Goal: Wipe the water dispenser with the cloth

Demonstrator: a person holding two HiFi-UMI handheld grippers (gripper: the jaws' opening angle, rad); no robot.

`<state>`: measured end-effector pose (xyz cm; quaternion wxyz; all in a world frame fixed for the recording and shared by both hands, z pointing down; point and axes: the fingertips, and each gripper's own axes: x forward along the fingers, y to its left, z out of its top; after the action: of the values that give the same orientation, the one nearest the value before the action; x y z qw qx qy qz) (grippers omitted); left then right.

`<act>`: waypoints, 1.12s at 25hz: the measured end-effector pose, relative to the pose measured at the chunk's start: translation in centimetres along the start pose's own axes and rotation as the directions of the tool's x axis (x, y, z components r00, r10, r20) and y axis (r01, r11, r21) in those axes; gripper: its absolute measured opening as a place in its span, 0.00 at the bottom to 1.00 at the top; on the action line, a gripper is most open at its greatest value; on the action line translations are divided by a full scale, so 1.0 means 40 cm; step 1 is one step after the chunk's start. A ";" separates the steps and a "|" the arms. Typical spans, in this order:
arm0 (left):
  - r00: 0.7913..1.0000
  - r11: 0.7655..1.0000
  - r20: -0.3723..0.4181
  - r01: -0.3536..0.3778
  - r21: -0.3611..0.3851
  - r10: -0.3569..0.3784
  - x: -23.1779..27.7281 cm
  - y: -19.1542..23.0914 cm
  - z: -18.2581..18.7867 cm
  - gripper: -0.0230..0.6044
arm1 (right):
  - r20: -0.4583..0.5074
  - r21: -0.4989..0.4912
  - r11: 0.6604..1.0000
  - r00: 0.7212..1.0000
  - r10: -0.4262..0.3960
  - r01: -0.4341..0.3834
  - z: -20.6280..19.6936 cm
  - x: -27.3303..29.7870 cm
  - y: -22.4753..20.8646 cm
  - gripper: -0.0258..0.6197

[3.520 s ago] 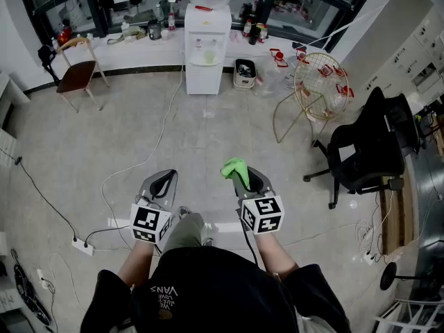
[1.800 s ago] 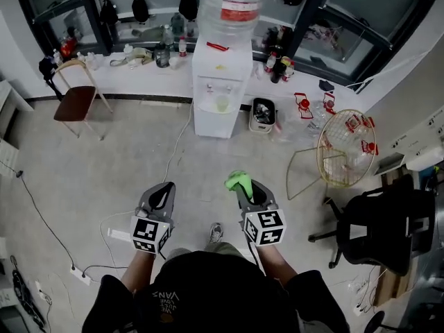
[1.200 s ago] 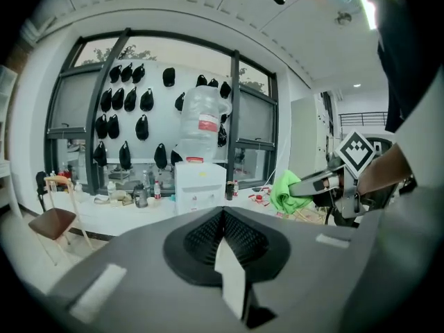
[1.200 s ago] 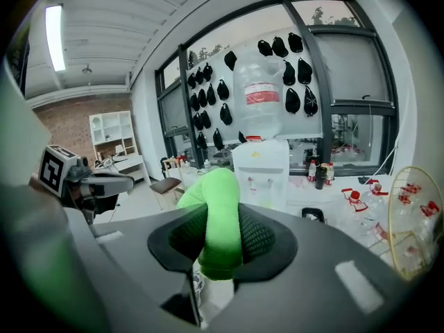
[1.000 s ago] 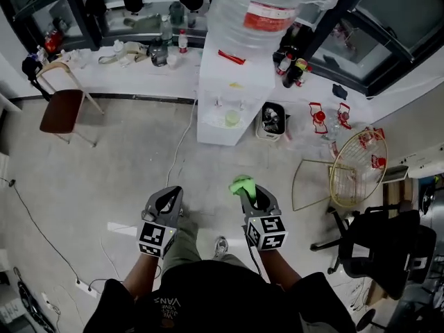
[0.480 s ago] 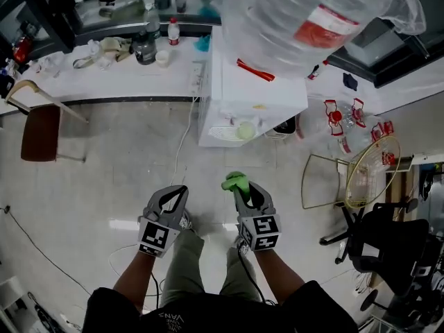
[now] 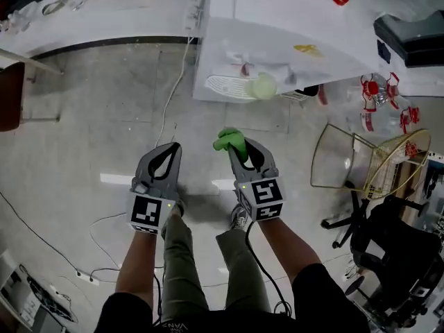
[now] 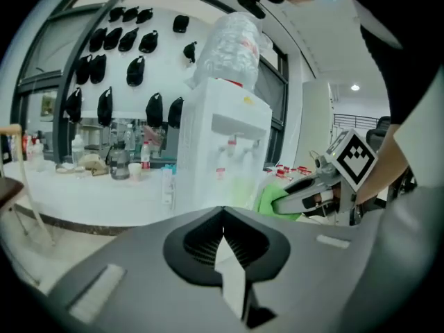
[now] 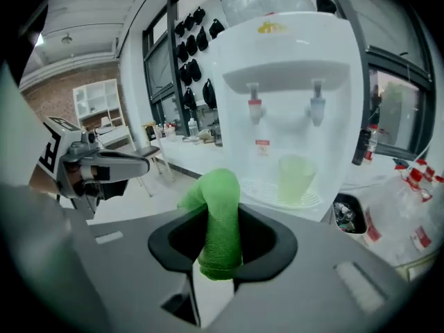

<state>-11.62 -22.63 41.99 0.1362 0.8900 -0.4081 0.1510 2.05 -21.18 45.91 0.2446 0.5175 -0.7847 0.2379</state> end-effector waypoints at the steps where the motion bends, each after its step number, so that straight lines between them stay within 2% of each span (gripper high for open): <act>1: 1.000 1.000 -0.010 -0.006 -0.025 0.006 0.008 -0.019 -0.037 0.04 | 0.002 -0.011 1.000 1.000 0.006 -0.006 -0.027 0.024 -0.010 0.22; 4: 1.000 0.998 -0.020 0.000 -0.069 -0.001 0.032 -0.064 -0.137 0.04 | 0.015 -0.033 0.999 1.000 0.013 -0.012 -0.099 0.109 -0.024 0.22; 7: 1.000 1.000 -0.006 0.010 -0.028 -0.010 0.059 -0.081 -0.210 0.04 | 0.034 -0.056 0.998 0.999 0.039 -0.037 -0.153 0.192 -0.013 0.22; 11: 1.000 1.000 0.009 -0.004 -0.009 0.004 0.101 -0.062 -0.271 0.04 | 0.105 -0.118 0.991 0.992 0.072 -0.060 -0.168 0.291 -0.004 0.22; 19: 0.994 1.000 0.108 0.005 0.011 -0.006 0.145 -0.032 -0.320 0.04 | 0.215 -0.239 0.970 0.971 0.103 -0.049 -0.152 0.472 -0.023 0.22; 23: 0.994 0.997 0.091 -0.057 0.053 0.052 0.141 -0.028 -0.322 0.04 | 0.255 -0.294 0.955 0.960 0.112 -0.033 -0.132 0.536 -0.030 0.22; 28: 0.985 0.992 0.123 -0.125 0.002 0.124 0.124 -0.021 -0.303 0.04 | 0.251 -0.297 0.955 0.964 0.090 -0.012 -0.135 0.600 -0.056 0.22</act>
<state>-9.83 -21.07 54.89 0.0968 0.8709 -0.4700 0.1061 -3.38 -35.28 65.44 0.2062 0.4818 -0.8499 0.0550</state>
